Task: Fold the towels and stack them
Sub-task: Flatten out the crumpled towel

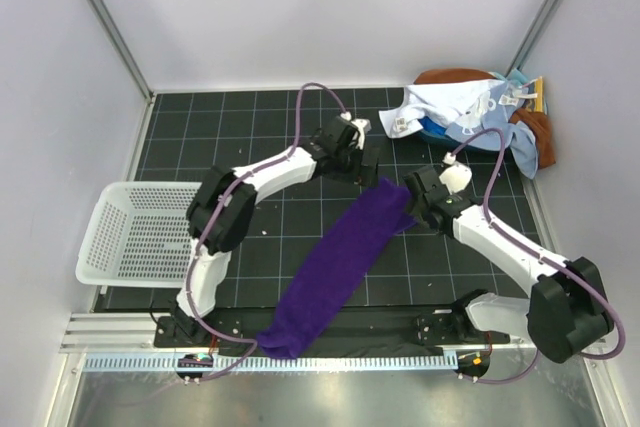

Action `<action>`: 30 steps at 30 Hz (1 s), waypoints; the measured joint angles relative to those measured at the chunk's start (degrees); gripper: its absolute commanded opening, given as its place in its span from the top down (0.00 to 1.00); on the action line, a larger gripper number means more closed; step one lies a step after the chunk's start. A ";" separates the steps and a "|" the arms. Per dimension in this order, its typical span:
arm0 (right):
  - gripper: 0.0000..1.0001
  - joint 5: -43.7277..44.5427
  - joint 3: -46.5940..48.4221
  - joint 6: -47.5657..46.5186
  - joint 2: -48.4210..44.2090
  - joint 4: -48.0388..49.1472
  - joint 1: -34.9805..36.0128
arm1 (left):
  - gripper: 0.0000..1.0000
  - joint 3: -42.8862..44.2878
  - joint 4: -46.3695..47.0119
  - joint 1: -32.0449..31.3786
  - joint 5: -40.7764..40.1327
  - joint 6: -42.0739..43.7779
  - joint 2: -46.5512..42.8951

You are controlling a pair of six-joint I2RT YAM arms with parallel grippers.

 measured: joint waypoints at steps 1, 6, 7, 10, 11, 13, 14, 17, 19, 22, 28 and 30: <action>0.39 -0.44 -1.18 -0.15 0.46 0.98 -1.79 | 0.07 1.05 0.11 -0.48 0.48 0.46 1.68; 0.41 -3.17 -5.42 -0.44 4.52 5.66 -8.76 | 0.09 4.44 0.07 -2.97 0.50 2.80 7.85; 0.41 -3.52 -5.55 -0.52 5.79 6.51 -9.33 | 0.10 5.38 0.07 -3.48 0.31 2.97 8.11; 0.41 -4.50 -5.55 -0.76 8.94 9.62 -9.79 | 0.15 6.91 0.02 -4.59 -1.51 3.19 8.68; 0.41 -4.83 -5.55 -0.83 9.79 10.54 -9.79 | 0.18 6.99 0.00 -4.94 -2.40 3.17 8.85; 0.41 -5.35 -5.55 -0.83 11.37 12.22 -9.79 | 0.21 7.02 -0.11 -5.31 -3.85 3.19 9.27; 0.41 -5.53 -5.55 -0.94 12.07 12.87 -9.79 | 0.23 7.02 -0.17 -5.40 -4.81 3.13 9.57; 0.49 -5.44 -5.09 -1.05 13.07 14.86 -9.79 | 0.35 7.10 -0.20 -5.42 -6.84 2.80 9.70; 0.57 -5.46 -4.74 -1.11 13.79 15.85 -9.84 | 0.52 7.10 -0.57 -5.42 -8.57 2.49 9.81; 0.77 -5.62 -4.02 -1.36 15.19 17.27 -9.94 | 0.73 7.10 -1.20 -5.42 -10.56 1.75 9.86; 0.99 -6.91 0.52 -3.28 20.09 17.94 -10.12 | 0.98 6.49 -1.79 -5.42 -15.02 0.26 9.84; 0.99 -7.39 3.08 -4.63 22.32 17.68 -10.12 | 1.00 5.62 -1.42 -5.55 -17.22 -0.24 9.27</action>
